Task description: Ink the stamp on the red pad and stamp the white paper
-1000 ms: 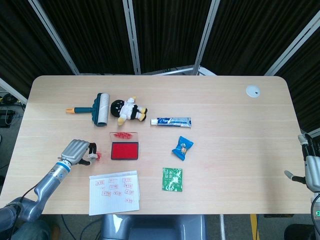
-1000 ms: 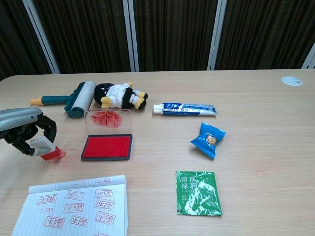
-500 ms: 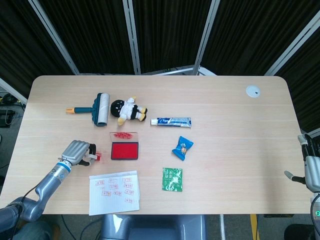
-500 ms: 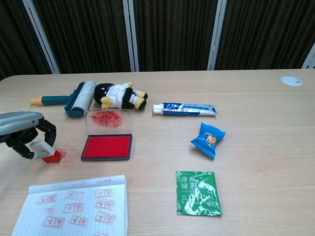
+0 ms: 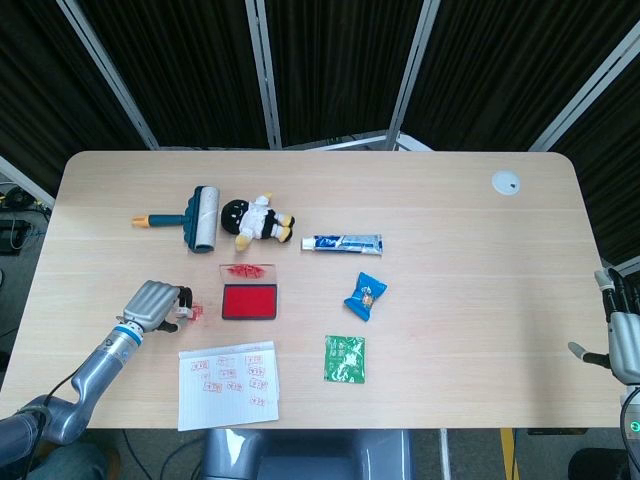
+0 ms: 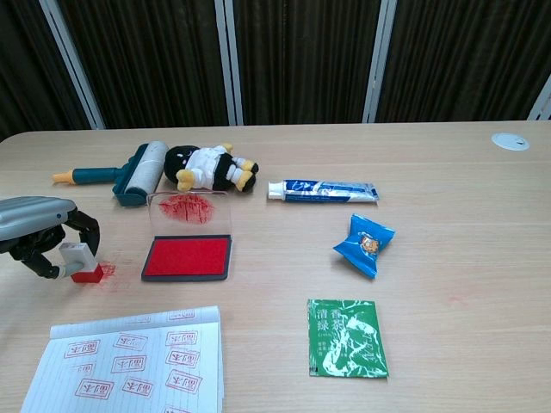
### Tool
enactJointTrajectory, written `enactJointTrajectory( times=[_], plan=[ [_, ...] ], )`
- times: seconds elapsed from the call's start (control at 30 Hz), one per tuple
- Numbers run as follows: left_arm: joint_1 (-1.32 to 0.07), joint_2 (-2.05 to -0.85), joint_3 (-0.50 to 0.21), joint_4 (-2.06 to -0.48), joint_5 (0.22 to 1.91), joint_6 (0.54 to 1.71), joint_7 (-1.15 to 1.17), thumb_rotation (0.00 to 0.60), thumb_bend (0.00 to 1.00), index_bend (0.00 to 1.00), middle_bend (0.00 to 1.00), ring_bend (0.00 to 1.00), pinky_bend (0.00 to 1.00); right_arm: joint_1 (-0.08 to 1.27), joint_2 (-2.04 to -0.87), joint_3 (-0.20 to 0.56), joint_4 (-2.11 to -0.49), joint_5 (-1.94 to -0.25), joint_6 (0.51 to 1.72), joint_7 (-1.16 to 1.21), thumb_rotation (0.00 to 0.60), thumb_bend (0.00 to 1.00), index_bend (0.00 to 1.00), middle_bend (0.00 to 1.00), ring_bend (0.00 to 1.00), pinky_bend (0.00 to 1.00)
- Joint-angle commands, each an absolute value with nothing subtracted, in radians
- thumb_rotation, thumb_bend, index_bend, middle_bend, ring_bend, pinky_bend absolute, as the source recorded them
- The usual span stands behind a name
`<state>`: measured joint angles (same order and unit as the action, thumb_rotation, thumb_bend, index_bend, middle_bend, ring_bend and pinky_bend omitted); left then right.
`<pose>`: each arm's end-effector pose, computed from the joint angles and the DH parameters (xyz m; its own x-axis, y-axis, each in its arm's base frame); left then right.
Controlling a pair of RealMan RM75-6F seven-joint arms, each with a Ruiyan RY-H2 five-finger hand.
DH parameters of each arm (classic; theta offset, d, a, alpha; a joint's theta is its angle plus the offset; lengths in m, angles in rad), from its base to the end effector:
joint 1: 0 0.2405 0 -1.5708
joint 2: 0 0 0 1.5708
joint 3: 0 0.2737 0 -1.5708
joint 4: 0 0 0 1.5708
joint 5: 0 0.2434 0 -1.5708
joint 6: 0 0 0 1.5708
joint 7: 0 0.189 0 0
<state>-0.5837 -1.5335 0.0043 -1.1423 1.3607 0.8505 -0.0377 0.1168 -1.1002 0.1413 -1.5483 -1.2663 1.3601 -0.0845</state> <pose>-0.3125 0.3712 -0.0654 0.5042 0.4341 0.7466 0.8627 -0.2928 -0.4123 -0.3864 -0.2610 0.1662 0.4936 -0.0274 0.8693 -0.8501 0.1960 0.4889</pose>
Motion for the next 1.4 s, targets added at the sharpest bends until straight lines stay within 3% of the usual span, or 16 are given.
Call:
enactJointTrajectory(
  times=[0.03,0.4,0.63,1.0,1.2,1.3,1.4],
  plan=[
    [-0.583,-1.535,0.006,-1.142,1.362,0.850,-0.032,0.600,0.48,0.45,0.44,0.80,0.74,0.117,-1.100,0.141,-1.548,-1.266,1.359,-0.084,0.600,0.00,0.00,0.00,0.00,0.00],
    [-0.577,-1.529,0.006,-1.152,1.364,0.855,-0.020,0.600,0.45,0.43,0.42,0.80,0.74,0.117,-1.101,0.141,-1.548,-1.265,1.358,-0.083,0.600,0.00,0.00,0.00,0.00,0.00],
    [-0.567,-1.509,0.011,-1.178,1.373,0.870,-0.014,0.600,0.26,0.42,0.39,0.80,0.74,0.115,-1.098,0.141,-1.551,-1.268,1.361,-0.080,0.600,0.00,0.00,0.00,0.00,0.00],
    [-0.544,-1.473,0.016,-1.239,1.386,0.912,-0.008,0.600,0.24,0.40,0.37,0.80,0.74,0.111,-1.090,0.139,-1.561,-1.280,1.371,-0.070,0.600,0.00,0.00,0.00,0.00,0.00],
    [-0.501,-1.406,0.002,-1.328,1.409,1.028,-0.019,0.600,0.22,0.38,0.33,0.79,0.73,0.107,-1.081,0.138,-1.572,-1.293,1.381,-0.057,0.600,0.00,0.00,0.00,0.00,0.00],
    [-0.457,-1.357,-0.016,-1.392,1.416,1.136,-0.001,0.600,0.12,0.32,0.28,0.76,0.71,0.102,-1.074,0.136,-1.580,-1.304,1.390,-0.044,0.600,0.00,0.00,0.00,0.00,0.00],
    [-0.405,-1.311,-0.034,-1.473,1.407,1.247,0.051,0.600,0.02,0.23,0.18,0.65,0.64,0.096,-1.065,0.133,-1.590,-1.321,1.402,-0.029,0.600,0.00,0.00,0.00,0.00,0.00]
  ],
)
